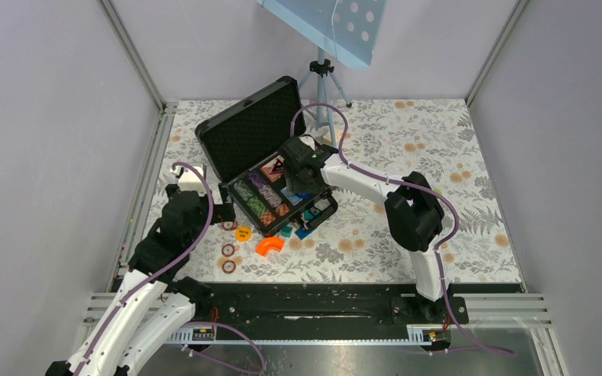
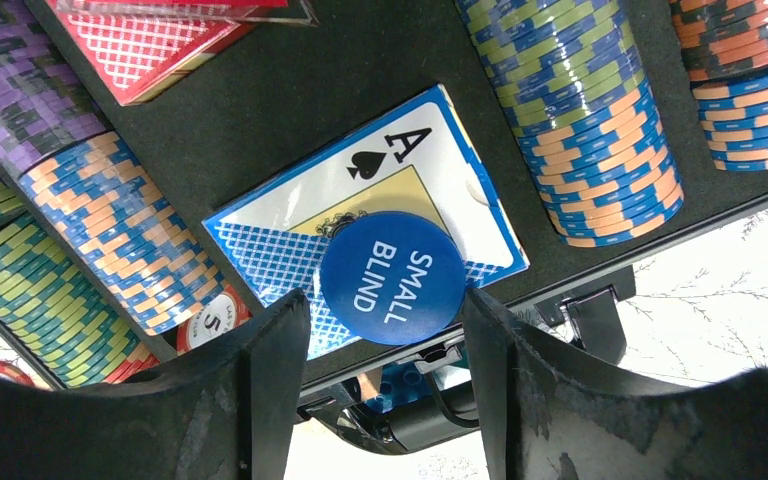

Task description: Pack up texas hold em set

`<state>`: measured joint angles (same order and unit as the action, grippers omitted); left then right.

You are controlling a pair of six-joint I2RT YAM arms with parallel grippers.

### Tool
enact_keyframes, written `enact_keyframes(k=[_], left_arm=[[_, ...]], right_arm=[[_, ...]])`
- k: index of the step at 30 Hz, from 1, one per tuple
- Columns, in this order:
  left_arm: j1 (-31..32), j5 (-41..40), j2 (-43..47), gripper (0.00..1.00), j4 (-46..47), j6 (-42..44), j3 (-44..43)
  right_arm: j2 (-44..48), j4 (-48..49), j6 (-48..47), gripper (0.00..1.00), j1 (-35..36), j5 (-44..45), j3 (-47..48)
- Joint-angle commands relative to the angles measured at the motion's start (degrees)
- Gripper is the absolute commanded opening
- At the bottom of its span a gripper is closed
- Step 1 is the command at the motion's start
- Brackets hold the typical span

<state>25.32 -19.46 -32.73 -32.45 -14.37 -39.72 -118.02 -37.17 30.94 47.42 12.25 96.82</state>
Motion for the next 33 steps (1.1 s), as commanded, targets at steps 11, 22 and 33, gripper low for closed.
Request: enact_keyframes(k=[11,22,33], left_arm=[[-0.23,0.65,0.56,0.99,2.99,0.66,0.02],[-0.20,0.45,0.48,0.99,3.00,0.75,0.06],[-0.18,-0.75,0.30,0.99,2.95,0.28,-0.05]], right_arm=[[1.68,1.15,0.80,0.63,0.15,-1.42,4.90],[2.14,1.70,0.34,0.63,0.21,-0.89,4.78],[13.16,7.02,-0.93,0.69,1.28,-1.42,-6.91]])
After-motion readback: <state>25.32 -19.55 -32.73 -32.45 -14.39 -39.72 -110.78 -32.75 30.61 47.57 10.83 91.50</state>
